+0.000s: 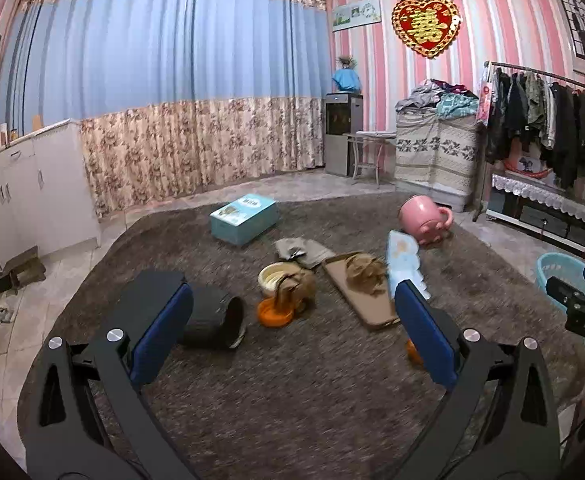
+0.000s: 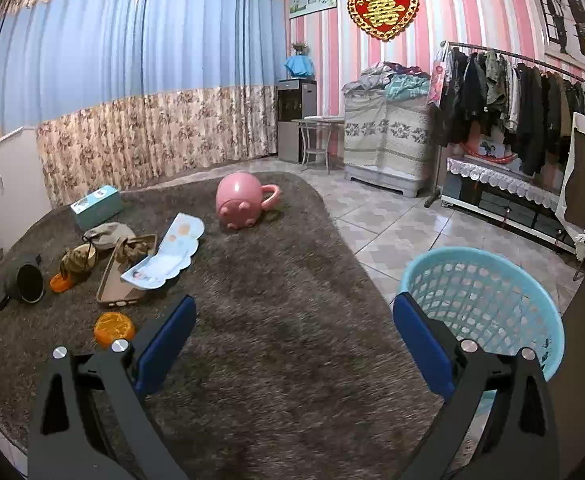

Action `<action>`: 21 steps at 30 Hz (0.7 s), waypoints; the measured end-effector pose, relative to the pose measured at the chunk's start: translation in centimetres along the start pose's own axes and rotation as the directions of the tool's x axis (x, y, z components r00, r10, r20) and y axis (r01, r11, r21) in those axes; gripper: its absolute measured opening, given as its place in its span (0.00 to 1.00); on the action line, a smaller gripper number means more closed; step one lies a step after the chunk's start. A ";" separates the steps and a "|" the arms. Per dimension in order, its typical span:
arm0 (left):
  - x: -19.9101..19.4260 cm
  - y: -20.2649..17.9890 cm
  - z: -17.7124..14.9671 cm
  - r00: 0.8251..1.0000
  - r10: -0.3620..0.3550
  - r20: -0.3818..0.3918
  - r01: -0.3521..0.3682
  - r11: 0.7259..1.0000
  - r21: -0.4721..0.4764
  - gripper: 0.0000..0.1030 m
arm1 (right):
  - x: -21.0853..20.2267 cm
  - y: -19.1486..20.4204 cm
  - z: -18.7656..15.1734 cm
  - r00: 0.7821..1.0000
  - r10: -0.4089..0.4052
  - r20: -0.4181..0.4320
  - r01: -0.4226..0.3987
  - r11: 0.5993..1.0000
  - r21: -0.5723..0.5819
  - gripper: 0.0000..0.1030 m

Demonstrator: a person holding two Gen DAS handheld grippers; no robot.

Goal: Collect trash
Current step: 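Move both open grippers back over the rug toward the remaining items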

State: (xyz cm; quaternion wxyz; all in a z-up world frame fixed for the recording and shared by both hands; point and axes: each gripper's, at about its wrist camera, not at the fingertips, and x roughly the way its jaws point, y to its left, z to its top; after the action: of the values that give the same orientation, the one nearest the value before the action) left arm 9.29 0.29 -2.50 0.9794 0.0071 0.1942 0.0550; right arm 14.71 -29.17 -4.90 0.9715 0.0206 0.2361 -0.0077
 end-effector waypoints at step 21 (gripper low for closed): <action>2.8 7.0 -2.9 0.991 0.097 -0.093 -0.103 0.993 -0.058 0.95 | 2.4 9.6 -2.9 0.987 0.131 -0.095 -0.144 0.979 -0.145 0.94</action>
State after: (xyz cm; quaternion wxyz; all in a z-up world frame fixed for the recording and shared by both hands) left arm 10.06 7.58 -6.01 0.9654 -0.0164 0.2359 0.1104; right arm 15.72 -19.47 -8.24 0.9576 -0.0365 0.2750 0.0783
